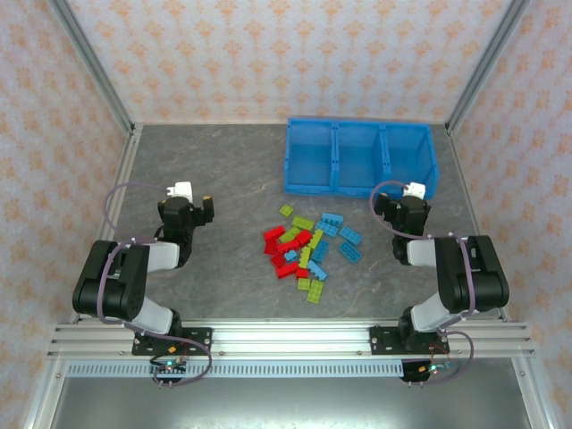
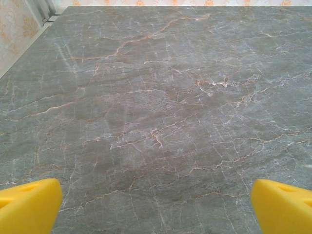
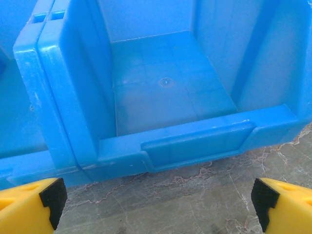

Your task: Sort the legos into containers by color

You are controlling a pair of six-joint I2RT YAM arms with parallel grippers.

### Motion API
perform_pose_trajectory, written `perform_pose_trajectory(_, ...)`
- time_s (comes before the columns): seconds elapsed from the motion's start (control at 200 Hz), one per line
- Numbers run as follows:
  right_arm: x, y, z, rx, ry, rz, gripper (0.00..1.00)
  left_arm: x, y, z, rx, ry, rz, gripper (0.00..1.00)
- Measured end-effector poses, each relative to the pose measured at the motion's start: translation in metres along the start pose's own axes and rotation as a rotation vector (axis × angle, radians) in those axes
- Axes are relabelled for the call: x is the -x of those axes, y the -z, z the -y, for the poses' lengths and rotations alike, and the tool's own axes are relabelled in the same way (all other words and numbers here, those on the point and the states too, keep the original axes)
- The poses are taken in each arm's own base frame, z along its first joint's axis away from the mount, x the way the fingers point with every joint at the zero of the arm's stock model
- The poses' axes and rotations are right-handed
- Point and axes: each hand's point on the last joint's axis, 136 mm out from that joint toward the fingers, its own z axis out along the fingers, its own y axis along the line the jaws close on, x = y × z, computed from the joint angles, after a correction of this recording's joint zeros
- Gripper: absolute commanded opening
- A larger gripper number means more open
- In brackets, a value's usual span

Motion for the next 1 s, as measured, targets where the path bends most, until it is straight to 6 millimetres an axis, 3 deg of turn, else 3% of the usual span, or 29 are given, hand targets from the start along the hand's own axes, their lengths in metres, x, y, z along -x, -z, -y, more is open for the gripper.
perform_pose_trajectory(0.2,0.003,0.008,0.002,-0.012,-0.002,-0.021,0.99,0.0,0.0,0.0,0.0,0.0,0.0,1.0)
perform_pose_trajectory(0.265,0.019,0.02,0.005,-0.037,-0.048,-0.036,0.99,0.001,0.003,0.0,0.0,-0.002,-0.006,1.0)
perform_pose_trajectory(0.31,0.041,0.03,0.004,-0.044,-0.106,-0.03,0.99,0.004,0.008,-0.001,0.0,-0.003,-0.007,1.0)
perform_pose_trajectory(0.425,0.104,0.065,-0.014,0.009,-0.27,-0.01,0.99,0.042,0.038,0.008,-0.03,0.004,0.055,1.0)
perform_pose_trajectory(0.505,0.117,0.089,-0.038,0.093,-0.329,-0.057,0.99,0.082,0.064,0.023,-0.084,0.009,0.115,1.0)
perform_pose_trajectory(0.561,0.11,0.1,-0.053,0.139,-0.338,-0.133,0.99,0.11,0.084,0.041,-0.156,0.001,0.15,1.0)
perform_pose_trajectory(0.621,0.088,0.109,-0.068,0.168,-0.33,-0.257,1.0,0.135,0.107,0.064,-0.256,-0.031,0.167,1.0)
perform_pose_trajectory(0.731,0.046,0.119,-0.089,0.167,-0.26,-0.476,1.0,0.157,0.144,0.108,-0.443,-0.145,0.139,1.0)
perform_pose_trajectory(0.876,-0.002,0.129,-0.108,0.143,-0.139,-0.676,0.93,0.138,0.192,0.159,-0.688,-0.384,0.046,1.0)
perform_pose_trajectory(1.001,-0.041,0.139,-0.109,0.121,-0.046,-0.807,0.92,0.098,0.22,0.177,-0.851,-0.591,-0.026,1.0)
